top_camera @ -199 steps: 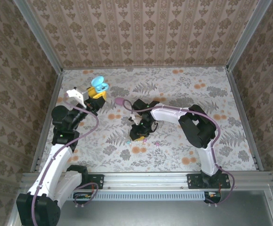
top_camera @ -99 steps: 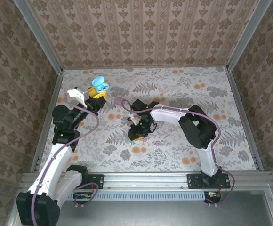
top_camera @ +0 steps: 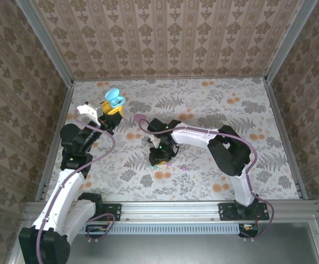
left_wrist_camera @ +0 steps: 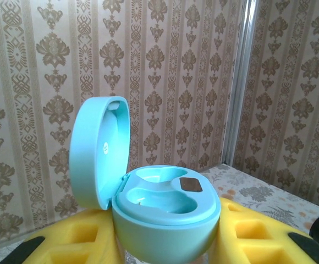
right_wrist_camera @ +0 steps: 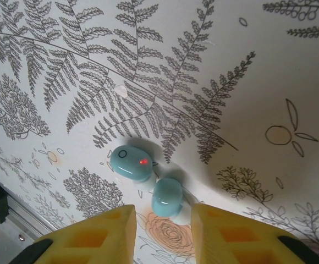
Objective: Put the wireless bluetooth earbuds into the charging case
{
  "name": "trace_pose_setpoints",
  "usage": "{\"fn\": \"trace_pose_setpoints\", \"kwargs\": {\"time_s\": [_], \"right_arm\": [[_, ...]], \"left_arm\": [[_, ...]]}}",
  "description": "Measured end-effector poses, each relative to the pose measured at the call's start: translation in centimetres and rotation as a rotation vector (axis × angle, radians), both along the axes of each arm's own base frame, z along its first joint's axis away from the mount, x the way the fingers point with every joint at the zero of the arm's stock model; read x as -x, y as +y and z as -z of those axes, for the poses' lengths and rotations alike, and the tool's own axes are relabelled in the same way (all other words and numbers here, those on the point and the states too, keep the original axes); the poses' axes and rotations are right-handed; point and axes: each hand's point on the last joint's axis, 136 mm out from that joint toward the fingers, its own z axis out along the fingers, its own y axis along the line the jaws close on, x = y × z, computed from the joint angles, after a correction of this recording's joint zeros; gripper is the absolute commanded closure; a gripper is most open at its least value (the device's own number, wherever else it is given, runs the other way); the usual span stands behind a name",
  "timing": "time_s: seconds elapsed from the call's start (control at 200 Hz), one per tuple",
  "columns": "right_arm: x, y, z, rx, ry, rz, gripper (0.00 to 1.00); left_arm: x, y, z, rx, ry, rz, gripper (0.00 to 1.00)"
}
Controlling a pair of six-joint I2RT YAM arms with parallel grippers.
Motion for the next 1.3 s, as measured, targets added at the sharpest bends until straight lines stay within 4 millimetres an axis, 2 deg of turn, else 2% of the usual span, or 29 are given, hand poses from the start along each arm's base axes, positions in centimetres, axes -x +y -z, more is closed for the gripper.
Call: {"fn": "trace_pose_setpoints", "kwargs": {"time_s": [0.525, 0.725, 1.3], "right_arm": [[-0.6, 0.8, 0.2, 0.033, -0.007, 0.046, 0.65], [-0.2, 0.5, 1.1, 0.061, 0.015, 0.044, 0.65], [0.4, 0.5, 1.3, 0.082, 0.029, 0.029, 0.67]], "left_arm": [[0.0, 0.3, 0.1, -0.01, 0.0, -0.02, 0.65], [0.0, 0.3, 0.2, -0.011, 0.005, -0.02, 0.65], [-0.1, 0.3, 0.2, -0.011, 0.006, -0.023, 0.65]]}}
